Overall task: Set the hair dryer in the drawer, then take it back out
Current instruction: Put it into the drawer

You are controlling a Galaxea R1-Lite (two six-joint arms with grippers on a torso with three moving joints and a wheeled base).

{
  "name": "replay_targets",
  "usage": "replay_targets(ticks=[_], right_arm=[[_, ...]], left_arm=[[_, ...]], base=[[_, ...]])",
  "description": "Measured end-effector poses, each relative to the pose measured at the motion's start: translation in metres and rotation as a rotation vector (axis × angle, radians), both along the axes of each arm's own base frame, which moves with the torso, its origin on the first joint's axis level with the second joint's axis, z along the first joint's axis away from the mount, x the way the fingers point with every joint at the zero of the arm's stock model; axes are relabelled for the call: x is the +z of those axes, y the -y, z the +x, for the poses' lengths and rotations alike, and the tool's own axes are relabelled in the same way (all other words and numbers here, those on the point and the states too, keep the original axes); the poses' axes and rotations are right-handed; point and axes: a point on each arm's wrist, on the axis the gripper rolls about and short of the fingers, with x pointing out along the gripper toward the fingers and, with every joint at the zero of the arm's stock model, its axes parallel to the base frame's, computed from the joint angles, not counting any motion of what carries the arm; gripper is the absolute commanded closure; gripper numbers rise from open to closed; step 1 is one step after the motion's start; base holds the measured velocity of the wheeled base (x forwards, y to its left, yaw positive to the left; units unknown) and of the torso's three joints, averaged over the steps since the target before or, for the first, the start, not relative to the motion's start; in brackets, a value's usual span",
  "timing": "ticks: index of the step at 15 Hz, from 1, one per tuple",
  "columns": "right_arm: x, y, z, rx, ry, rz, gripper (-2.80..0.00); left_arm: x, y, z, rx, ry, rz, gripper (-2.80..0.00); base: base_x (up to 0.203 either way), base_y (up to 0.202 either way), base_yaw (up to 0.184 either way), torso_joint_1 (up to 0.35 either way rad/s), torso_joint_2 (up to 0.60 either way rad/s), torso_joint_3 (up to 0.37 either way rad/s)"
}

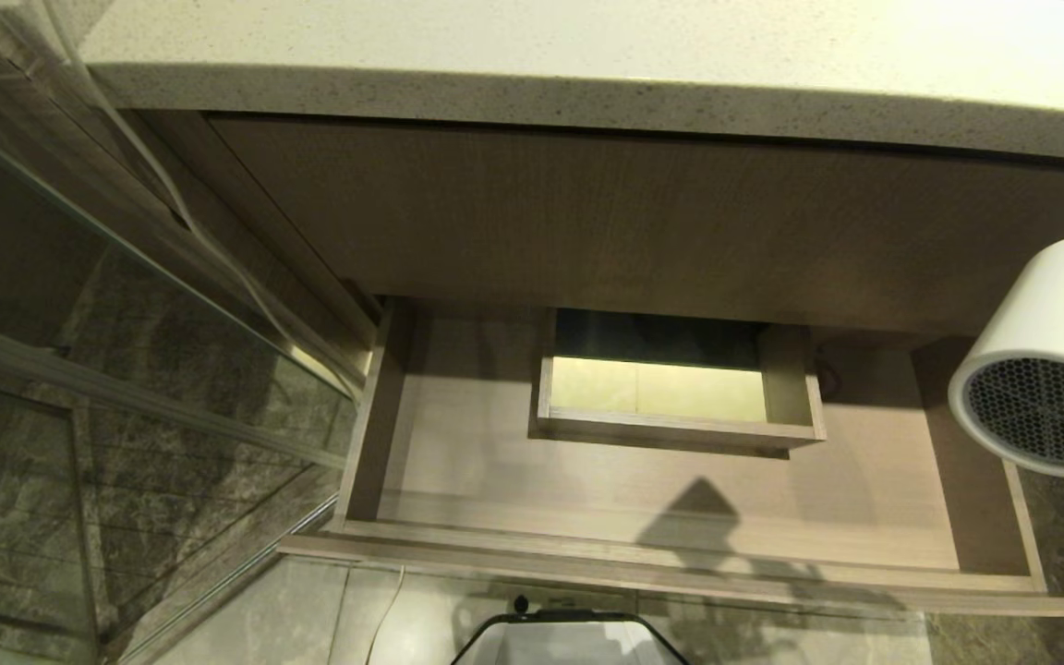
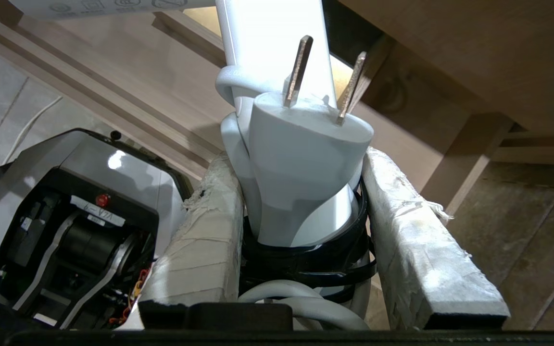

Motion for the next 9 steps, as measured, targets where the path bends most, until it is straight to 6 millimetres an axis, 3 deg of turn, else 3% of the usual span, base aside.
replay_targets(ticks=[9], right_arm=[[-0.005,-0.0004,0.0018,0.008,0.002,-0.001,0.0]], left_arm=[[0.0,0.0,0.0,0.0,0.0,0.0,0.0]], base=[[0.0,0.0,0.0,-0.263,0.5,0.238]])
